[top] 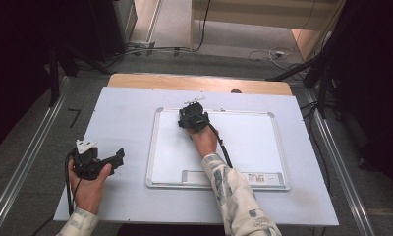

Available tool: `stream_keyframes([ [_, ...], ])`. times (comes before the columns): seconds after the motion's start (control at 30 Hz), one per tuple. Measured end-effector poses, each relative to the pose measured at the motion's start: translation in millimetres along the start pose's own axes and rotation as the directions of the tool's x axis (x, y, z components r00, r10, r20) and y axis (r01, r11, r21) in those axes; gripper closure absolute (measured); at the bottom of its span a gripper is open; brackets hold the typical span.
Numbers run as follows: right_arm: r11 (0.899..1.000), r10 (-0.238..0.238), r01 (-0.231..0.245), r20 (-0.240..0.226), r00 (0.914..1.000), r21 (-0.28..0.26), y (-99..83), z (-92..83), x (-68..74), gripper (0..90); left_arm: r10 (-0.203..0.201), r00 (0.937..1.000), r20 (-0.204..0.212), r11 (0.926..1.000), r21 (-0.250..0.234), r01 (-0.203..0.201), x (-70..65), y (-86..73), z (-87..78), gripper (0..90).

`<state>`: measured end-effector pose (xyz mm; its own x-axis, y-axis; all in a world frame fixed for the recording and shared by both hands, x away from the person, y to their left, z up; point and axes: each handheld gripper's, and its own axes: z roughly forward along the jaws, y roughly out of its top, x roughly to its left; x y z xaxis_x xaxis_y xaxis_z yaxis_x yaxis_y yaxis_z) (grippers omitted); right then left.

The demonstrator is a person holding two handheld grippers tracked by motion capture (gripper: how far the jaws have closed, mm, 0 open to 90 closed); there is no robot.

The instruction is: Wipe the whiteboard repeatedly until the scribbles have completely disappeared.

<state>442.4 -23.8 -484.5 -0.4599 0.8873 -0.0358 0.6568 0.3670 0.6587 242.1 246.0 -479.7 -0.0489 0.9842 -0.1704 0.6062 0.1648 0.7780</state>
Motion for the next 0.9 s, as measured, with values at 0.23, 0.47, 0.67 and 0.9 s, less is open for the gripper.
stream_keyframes([
  [0.23, 0.999, -0.043, 0.043, -0.036, 0.9984, -0.012, -2.7, -1.3, 24.4, 37.8, 0.005, 1.0000, 0.007, 1.0000, -0.002, -0.005, -3.2, 0.5, 2.5, 4.7],
  [0.47, 0.994, -0.113, 0.112, -0.086, 0.9898, -0.011, -16.0, -13.4, 52.7, 37.9, 0.004, 1.0000, 0.008, 1.0000, 0.002, -0.004, -2.4, 1.0, 3.2, 4.7],
  [0.67, 0.990, -0.144, 0.143, -0.112, 0.9831, -0.021, -30.1, -24.3, 50.7, 37.8, 0.008, 0.9999, 0.008, 1.0000, 0.000, -0.008, -3.6, 0.7, 2.3, 4.7],
  [0.9, 0.995, -0.097, 0.097, -0.072, 0.9926, -0.010, -31.4, -25.5, 20.7, 37.8, 0.004, 1.0000, 0.007, 1.0000, -0.002, -0.004, -1.1, -0.2, 0.8, 4.6],
])
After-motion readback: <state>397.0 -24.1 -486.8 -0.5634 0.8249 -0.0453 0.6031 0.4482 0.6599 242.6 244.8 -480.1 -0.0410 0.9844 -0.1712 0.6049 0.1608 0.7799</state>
